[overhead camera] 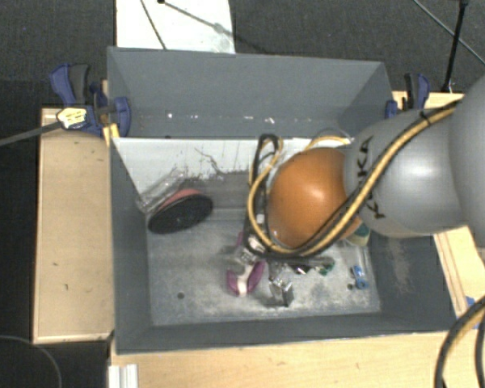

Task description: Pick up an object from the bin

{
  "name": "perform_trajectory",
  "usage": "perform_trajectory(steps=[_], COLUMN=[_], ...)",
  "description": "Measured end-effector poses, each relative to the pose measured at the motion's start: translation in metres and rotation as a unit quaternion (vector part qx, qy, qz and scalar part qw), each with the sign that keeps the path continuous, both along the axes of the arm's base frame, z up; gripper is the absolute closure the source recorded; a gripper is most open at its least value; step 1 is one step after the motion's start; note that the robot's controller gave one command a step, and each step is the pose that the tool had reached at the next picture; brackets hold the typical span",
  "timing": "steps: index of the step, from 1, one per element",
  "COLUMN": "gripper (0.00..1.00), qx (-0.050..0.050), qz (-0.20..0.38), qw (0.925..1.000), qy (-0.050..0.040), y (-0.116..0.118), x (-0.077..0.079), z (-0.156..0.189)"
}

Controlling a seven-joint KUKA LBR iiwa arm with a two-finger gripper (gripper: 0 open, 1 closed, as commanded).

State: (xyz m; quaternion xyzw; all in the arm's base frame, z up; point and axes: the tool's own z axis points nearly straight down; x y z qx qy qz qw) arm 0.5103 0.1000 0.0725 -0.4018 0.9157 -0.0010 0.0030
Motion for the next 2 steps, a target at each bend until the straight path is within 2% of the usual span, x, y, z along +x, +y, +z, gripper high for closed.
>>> perform_trajectory(steps=[1,2], gripper=[1.0,1.0], qx=[0.0,0.003], qz=[-0.003,-0.017], qw=[1.0,0.9998], qy=[0.0021,-0.0022], y=[0.0,0.065], x=[-0.001,0.002], z=[-0.001,0.137])
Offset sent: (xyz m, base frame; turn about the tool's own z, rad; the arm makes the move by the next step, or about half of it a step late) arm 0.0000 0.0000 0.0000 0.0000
